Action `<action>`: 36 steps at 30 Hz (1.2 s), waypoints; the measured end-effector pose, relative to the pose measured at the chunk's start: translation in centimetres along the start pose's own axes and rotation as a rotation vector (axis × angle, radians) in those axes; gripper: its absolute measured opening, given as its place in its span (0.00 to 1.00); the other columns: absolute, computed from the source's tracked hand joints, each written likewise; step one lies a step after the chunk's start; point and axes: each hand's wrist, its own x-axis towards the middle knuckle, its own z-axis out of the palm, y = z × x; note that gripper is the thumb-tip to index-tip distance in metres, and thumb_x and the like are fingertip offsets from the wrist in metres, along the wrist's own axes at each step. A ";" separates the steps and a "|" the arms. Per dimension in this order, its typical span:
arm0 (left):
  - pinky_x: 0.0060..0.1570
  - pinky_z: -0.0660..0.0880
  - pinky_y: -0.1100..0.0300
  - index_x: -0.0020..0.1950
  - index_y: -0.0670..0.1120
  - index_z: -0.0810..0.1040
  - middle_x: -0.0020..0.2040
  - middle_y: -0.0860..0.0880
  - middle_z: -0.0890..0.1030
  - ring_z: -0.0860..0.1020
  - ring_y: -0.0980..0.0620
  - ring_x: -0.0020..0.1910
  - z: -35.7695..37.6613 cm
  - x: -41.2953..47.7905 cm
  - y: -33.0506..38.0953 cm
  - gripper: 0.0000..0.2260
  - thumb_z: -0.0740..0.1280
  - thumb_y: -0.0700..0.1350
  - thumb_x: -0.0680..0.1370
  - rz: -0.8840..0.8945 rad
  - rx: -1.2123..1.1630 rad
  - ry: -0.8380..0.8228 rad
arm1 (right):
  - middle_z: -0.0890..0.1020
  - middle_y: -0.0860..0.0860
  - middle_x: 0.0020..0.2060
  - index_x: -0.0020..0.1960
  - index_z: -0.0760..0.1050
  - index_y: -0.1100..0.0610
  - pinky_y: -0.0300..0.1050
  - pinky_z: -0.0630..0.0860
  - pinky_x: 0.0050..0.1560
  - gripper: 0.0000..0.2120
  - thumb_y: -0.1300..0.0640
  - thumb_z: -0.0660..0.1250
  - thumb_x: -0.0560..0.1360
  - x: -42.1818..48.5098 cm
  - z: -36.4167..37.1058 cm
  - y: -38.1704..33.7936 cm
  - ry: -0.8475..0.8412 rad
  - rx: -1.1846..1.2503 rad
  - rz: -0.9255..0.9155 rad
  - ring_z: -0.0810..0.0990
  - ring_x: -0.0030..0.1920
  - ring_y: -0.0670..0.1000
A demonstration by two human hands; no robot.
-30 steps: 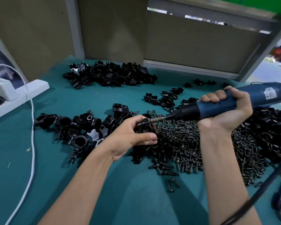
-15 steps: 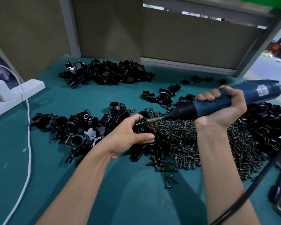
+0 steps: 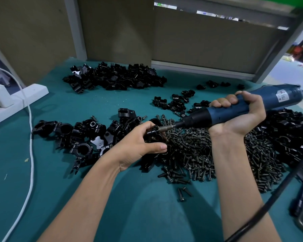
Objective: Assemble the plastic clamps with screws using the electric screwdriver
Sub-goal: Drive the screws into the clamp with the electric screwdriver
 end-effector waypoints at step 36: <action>0.55 0.80 0.59 0.52 0.44 0.74 0.55 0.36 0.81 0.84 0.42 0.52 -0.2 0.0 0.0 0.13 0.74 0.34 0.72 0.029 0.132 0.004 | 0.68 0.48 0.24 0.26 0.69 0.55 0.37 0.66 0.27 0.17 0.59 0.58 0.74 0.1 0.3 0.7 0.018 -0.011 0.027 0.67 0.23 0.47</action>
